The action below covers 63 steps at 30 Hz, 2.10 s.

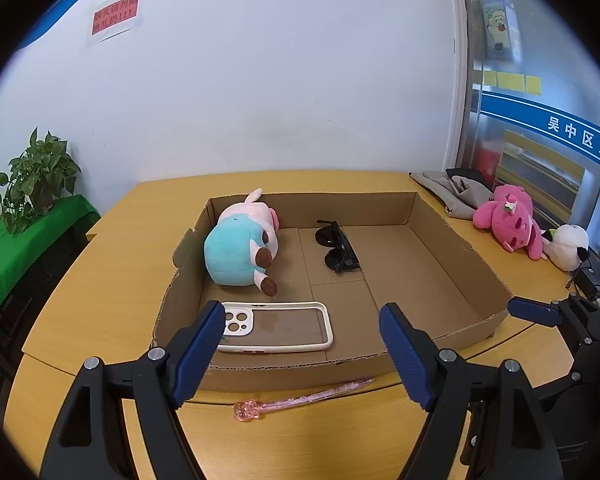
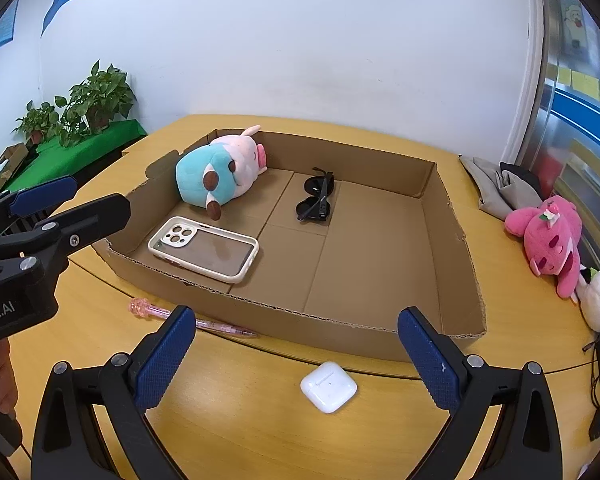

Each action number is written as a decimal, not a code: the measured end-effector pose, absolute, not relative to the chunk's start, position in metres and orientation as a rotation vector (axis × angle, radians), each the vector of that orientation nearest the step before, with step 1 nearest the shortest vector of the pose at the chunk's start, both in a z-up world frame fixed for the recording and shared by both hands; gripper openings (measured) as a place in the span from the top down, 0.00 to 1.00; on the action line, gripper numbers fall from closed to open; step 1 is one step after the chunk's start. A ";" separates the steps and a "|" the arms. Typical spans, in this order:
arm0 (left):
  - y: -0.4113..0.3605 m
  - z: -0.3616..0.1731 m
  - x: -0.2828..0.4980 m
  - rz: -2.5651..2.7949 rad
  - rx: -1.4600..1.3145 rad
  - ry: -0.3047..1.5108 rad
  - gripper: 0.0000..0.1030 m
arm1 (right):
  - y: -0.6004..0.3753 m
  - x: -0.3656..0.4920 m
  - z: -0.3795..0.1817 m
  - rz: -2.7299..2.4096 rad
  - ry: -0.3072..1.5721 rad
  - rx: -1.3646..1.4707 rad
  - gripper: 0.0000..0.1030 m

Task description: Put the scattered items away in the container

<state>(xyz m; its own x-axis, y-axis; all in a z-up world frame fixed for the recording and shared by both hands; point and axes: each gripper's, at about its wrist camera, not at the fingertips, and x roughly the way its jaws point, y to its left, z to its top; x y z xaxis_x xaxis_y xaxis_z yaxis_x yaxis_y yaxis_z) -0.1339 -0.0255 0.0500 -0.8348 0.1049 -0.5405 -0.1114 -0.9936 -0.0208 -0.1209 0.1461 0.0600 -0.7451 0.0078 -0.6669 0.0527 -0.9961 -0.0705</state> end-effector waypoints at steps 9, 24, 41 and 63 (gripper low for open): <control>-0.021 0.044 -0.133 2.886 -0.894 0.017 0.23 | 0.156 -0.115 0.056 -2.901 0.106 1.109 0.00; 0.030 -0.030 -0.161 2.462 -1.189 -0.119 0.23 | 0.227 -0.100 -0.030 -2.812 -0.075 1.362 0.01; 0.068 -0.069 -0.193 2.215 -1.329 -0.106 0.25 | 0.207 -0.129 -0.058 -2.733 -0.032 1.386 0.30; 0.113 -0.090 -0.197 2.100 -1.343 0.076 0.59 | 0.219 -0.107 -0.059 -2.708 -0.090 1.258 0.65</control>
<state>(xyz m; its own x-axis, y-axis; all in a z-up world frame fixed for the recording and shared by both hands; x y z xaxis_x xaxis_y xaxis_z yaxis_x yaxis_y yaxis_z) -0.1970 0.1131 -0.0897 -0.2766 0.4785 -0.8334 -0.5374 -0.7959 -0.2787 -0.1071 0.2186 -0.0592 -0.6353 -0.1646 -0.7545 0.1141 -0.9863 0.1191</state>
